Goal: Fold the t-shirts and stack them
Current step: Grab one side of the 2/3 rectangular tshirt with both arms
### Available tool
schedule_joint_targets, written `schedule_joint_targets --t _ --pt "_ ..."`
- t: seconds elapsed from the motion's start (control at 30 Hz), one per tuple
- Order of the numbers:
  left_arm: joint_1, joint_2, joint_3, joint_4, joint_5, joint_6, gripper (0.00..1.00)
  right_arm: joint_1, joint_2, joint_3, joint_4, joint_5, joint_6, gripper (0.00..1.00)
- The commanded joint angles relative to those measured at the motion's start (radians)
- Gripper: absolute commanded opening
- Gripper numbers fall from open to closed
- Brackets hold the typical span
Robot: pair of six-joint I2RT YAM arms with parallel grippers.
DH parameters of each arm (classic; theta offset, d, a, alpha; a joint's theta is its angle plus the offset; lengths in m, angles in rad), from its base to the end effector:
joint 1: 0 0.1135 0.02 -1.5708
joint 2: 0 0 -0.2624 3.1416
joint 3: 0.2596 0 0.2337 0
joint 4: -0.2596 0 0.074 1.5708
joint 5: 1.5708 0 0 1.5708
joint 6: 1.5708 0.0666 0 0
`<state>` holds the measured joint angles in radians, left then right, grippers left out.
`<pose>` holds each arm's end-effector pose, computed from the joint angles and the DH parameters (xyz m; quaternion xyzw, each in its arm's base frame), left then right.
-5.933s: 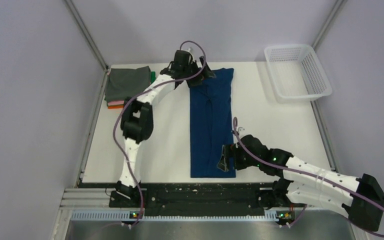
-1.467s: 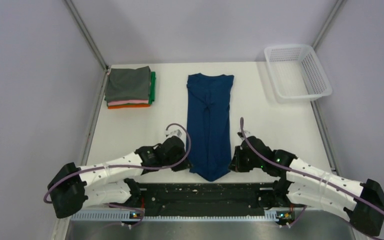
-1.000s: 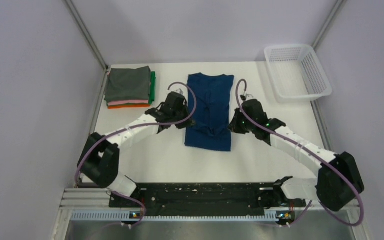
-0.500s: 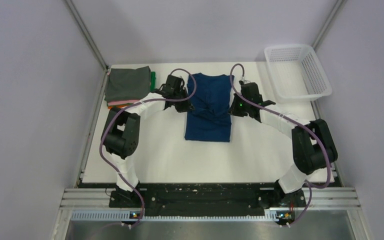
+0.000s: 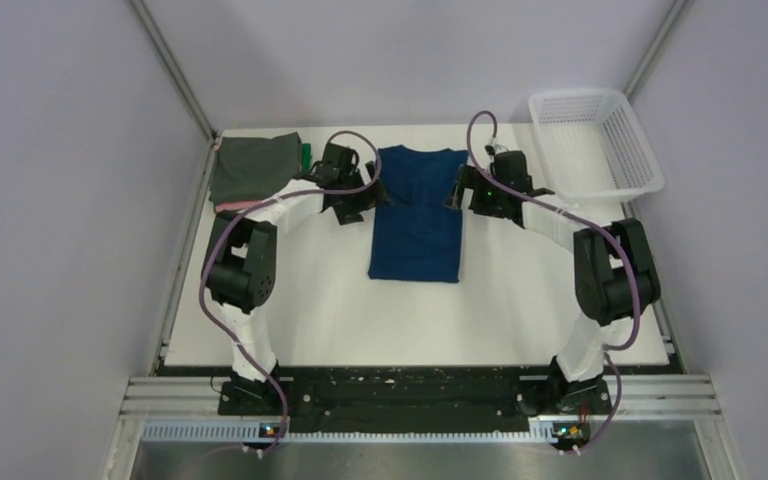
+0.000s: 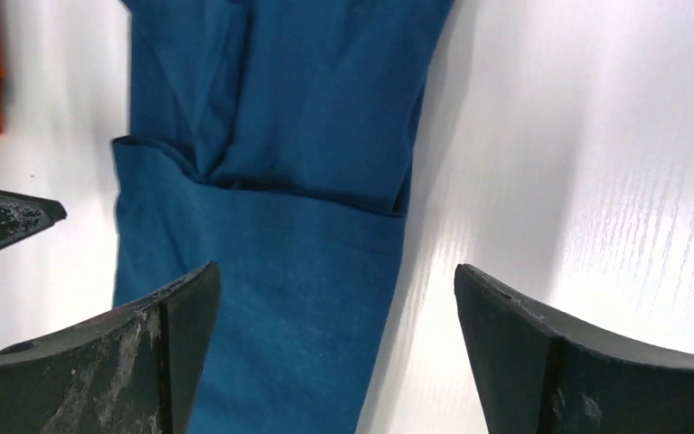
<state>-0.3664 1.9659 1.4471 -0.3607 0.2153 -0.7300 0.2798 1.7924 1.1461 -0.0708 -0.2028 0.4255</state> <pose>0.4015 -0.1693 0.1886 -0.1333 0.9266 -0.2618 0.2348 0.3798 0.1231 0.1898 0.0241 0.9062 0.2287 0.3547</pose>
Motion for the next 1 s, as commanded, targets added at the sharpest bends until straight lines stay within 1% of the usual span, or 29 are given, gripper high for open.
schedule_joint_targets --t 0.0,0.13,0.2,0.3,0.4,0.5,0.57,0.67,0.7,0.8,0.87,0.93,0.97 --pt "0.003 -0.186 -0.128 0.03 -0.006 -0.011 0.99 -0.001 -0.159 -0.102 0.096 -0.07 -0.008 0.99" --pt "-0.009 -0.31 -0.361 0.102 0.067 -0.034 0.99 -0.001 -0.311 -0.323 0.19 -0.153 0.08 0.99" --pt "-0.02 -0.36 -0.47 0.12 0.075 -0.04 0.99 0.001 -0.384 -0.434 0.243 -0.176 0.114 0.99" --pt "-0.037 -0.399 -0.56 0.152 0.069 -0.047 0.99 0.003 -0.432 -0.543 0.263 -0.187 0.135 0.99" --pt "-0.037 -0.397 -0.612 0.183 0.081 -0.064 0.99 0.024 -0.441 -0.62 0.297 -0.223 0.166 0.99" --pt "-0.037 -0.382 -0.648 0.232 0.096 -0.082 0.95 0.046 -0.426 -0.684 0.349 -0.253 0.2 0.95" --pt "-0.038 -0.356 -0.647 0.241 0.108 -0.09 0.88 0.05 -0.402 -0.695 0.338 -0.245 0.206 0.91" --pt "-0.045 -0.319 -0.637 0.247 0.131 -0.092 0.72 0.061 -0.364 -0.698 0.33 -0.246 0.213 0.82" --pt "-0.051 -0.31 -0.637 0.247 0.133 -0.093 0.65 0.067 -0.349 -0.699 0.338 -0.245 0.213 0.78" --pt "-0.061 -0.289 -0.644 0.245 0.122 -0.101 0.48 0.075 -0.315 -0.695 0.333 -0.233 0.215 0.62" --pt "-0.062 -0.281 -0.658 0.252 0.116 -0.109 0.41 0.083 -0.301 -0.693 0.307 -0.21 0.209 0.55" --pt "-0.064 -0.273 -0.666 0.258 0.122 -0.112 0.28 0.09 -0.292 -0.692 0.27 -0.172 0.205 0.52" --pt "-0.068 -0.268 -0.666 0.259 0.126 -0.112 0.24 0.092 -0.288 -0.692 0.259 -0.158 0.202 0.51"
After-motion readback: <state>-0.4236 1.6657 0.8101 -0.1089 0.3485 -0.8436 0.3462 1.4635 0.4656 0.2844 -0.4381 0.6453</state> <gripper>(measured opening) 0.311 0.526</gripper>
